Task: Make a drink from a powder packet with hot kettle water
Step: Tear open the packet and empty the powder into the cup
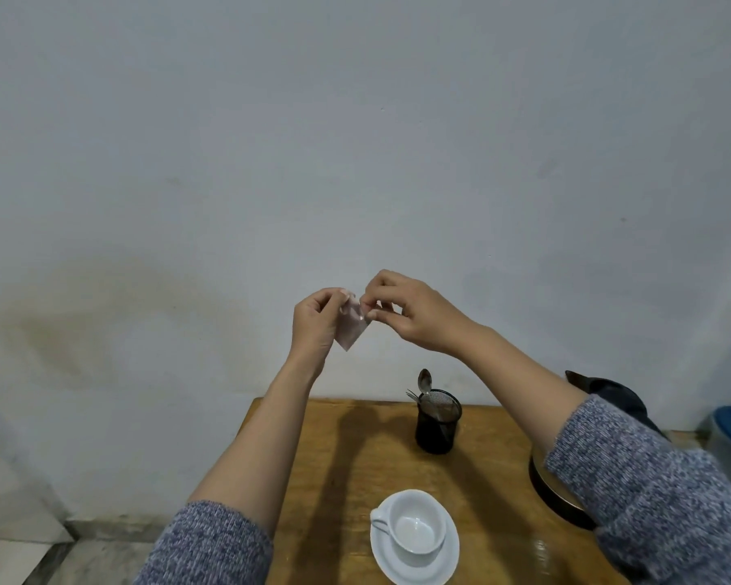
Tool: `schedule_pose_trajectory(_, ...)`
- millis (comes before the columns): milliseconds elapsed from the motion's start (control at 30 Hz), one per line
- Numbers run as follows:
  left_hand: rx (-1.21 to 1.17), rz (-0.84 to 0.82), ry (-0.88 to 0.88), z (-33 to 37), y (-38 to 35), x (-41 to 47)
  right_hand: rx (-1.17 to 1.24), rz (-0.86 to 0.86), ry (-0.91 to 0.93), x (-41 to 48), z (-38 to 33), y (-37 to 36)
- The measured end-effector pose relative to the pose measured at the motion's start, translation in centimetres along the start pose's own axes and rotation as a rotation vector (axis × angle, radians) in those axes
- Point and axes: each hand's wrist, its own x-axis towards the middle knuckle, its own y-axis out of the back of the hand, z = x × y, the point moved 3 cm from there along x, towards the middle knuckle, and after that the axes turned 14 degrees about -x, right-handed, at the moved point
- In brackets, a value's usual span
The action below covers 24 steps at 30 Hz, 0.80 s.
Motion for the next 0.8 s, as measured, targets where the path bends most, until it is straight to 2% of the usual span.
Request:
schedule_pose_trajectory(133,-0.065,0.186,0.032,-0.9,2.5,0.4,0.064,-0.063,0.060,0.0,-1.2,-1.1)
schedule_pose_trajectory(267,-0.076,0.234,0.038,-1.1,4.3,0.2,0.110,-0.096,0.080,0.0,-2.3,-2.3)
schedule_pose_trajectory(400,-0.153,0.378,0.049,-1.5,7.7,0.4,0.141,-0.163,0.111,0.2,-3.9,-3.9)
schedule_pose_trajectory(467,-0.158,0.395,0.041,-1.6,9.8,0.3,0.167,-0.190,0.111,0.2,-4.9,-4.8)
schedule_pose_trajectory(633,-0.153,0.316,-0.001,-1.1,13.3,-0.7,0.203,-0.357,-0.001,0.1,-5.7,-9.6)
schedule_pose_trajectory(800,-0.121,0.398,0.019,-1.9,18.2,-2.9,0.429,-0.513,-0.341,-3.1,-5.1,-20.1)
